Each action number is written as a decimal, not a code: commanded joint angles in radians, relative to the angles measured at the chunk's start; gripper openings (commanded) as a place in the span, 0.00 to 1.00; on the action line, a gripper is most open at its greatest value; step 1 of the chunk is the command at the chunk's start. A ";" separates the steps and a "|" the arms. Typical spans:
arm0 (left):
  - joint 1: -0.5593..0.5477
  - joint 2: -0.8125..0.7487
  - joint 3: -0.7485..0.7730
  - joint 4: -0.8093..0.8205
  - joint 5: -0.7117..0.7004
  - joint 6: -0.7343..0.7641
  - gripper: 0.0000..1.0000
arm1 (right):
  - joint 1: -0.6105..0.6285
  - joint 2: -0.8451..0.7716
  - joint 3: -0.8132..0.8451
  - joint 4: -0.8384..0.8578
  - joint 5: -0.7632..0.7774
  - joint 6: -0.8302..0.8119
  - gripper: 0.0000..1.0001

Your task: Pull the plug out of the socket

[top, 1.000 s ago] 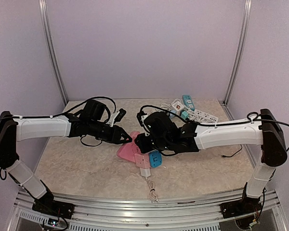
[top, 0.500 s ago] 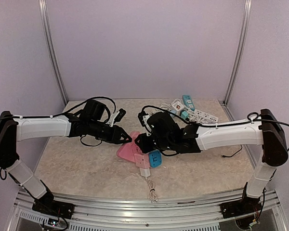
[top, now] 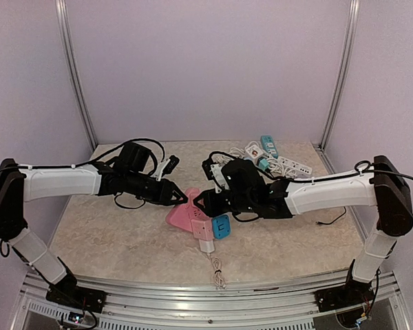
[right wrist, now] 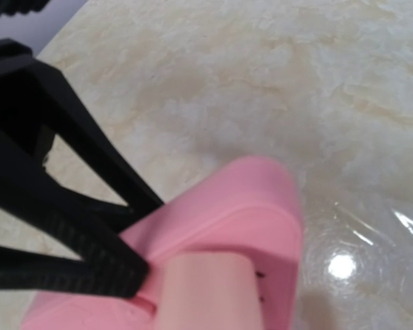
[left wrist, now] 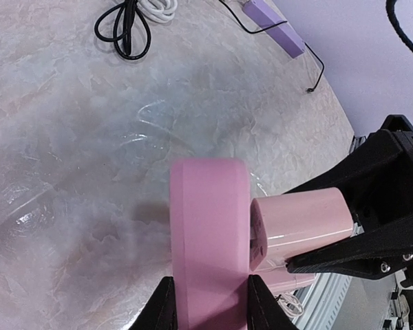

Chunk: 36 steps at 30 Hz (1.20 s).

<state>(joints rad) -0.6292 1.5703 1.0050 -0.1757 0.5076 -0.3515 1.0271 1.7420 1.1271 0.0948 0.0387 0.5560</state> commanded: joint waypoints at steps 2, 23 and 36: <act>0.014 -0.001 0.028 0.019 -0.024 0.008 0.06 | 0.003 -0.035 -0.013 0.035 -0.045 0.010 0.00; 0.017 -0.015 0.032 0.011 -0.040 0.013 0.06 | 0.076 0.025 0.146 -0.240 0.262 -0.036 0.00; 0.021 -0.016 0.032 0.011 -0.044 0.013 0.06 | 0.077 -0.052 0.060 -0.107 0.179 -0.067 0.00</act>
<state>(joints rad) -0.6220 1.5700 1.0050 -0.1833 0.4831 -0.3511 1.0977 1.7531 1.2282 -0.0830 0.2508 0.5148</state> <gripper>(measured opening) 0.306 0.283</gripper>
